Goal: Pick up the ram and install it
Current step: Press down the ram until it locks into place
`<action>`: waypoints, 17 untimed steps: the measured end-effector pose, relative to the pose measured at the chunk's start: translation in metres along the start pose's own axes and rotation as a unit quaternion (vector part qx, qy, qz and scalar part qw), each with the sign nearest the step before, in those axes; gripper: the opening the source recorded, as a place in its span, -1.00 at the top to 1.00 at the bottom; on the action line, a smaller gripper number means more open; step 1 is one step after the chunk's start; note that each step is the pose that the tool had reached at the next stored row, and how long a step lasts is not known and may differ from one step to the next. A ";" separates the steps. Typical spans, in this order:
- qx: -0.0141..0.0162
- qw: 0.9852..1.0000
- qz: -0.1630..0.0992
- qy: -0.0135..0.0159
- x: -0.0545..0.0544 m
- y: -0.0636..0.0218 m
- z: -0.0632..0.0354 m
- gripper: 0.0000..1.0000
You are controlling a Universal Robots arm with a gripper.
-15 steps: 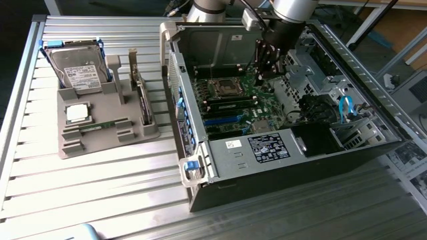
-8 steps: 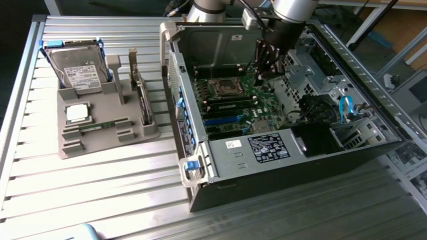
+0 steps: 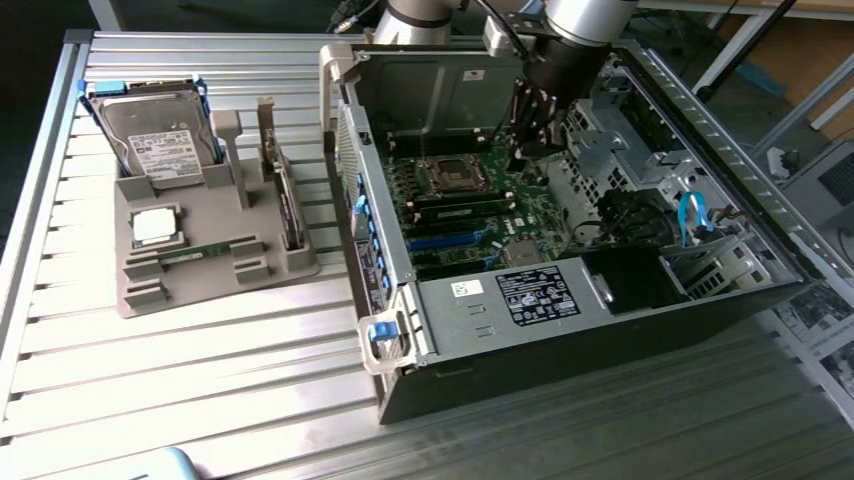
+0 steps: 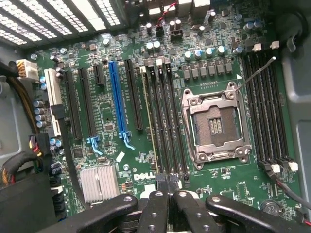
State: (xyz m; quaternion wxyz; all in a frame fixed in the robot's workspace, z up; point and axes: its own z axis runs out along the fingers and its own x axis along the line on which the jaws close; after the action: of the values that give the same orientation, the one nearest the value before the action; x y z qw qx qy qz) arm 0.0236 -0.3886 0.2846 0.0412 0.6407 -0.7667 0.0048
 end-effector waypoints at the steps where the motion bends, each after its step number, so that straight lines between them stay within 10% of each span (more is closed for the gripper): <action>1: 0.000 1.000 0.003 0.000 0.000 0.0000 0.0000 0.79; 17: -0.004 0.998 0.057 -0.003 0.000 0.0000 0.0001 0.79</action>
State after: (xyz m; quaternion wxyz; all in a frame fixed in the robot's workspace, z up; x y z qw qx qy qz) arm 0.0236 -0.3886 0.2846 0.0414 0.5955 -0.8022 0.0024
